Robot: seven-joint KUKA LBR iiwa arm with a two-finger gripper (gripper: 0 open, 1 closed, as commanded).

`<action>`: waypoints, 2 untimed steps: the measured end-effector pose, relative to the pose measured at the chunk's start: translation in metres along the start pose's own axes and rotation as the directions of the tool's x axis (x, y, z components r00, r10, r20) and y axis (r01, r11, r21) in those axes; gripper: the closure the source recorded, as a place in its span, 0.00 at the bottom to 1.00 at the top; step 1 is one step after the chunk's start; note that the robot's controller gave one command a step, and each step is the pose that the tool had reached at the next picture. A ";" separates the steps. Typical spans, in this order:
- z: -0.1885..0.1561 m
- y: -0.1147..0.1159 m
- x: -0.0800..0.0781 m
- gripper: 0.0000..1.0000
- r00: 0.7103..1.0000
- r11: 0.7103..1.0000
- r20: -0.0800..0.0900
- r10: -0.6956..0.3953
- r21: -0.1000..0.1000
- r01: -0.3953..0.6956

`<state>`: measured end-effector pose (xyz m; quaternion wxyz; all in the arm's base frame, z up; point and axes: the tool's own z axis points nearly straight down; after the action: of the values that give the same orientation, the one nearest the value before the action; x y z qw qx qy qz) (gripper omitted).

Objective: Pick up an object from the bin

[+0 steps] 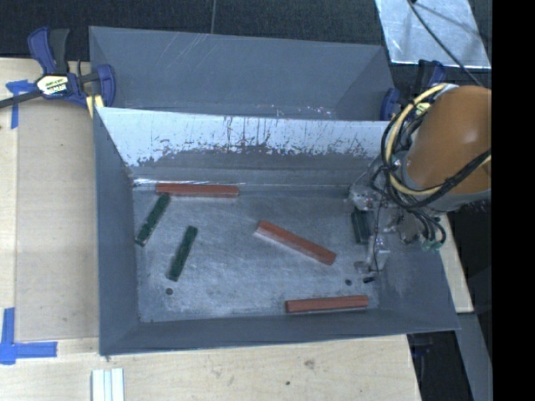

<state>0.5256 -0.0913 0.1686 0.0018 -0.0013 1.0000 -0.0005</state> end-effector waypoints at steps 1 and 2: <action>0.102 0.045 -0.011 0.00 0.988 0.988 -0.007 0.152 -0.002 -0.152; 0.098 0.043 -0.014 1.00 0.988 0.988 0.000 0.152 -0.001 -0.152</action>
Offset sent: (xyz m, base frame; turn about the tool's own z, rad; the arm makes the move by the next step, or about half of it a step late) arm 0.0125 0.0427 -0.0986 0.1546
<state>0.5394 -0.0487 0.0710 0.0020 0.0747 0.9972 0.0000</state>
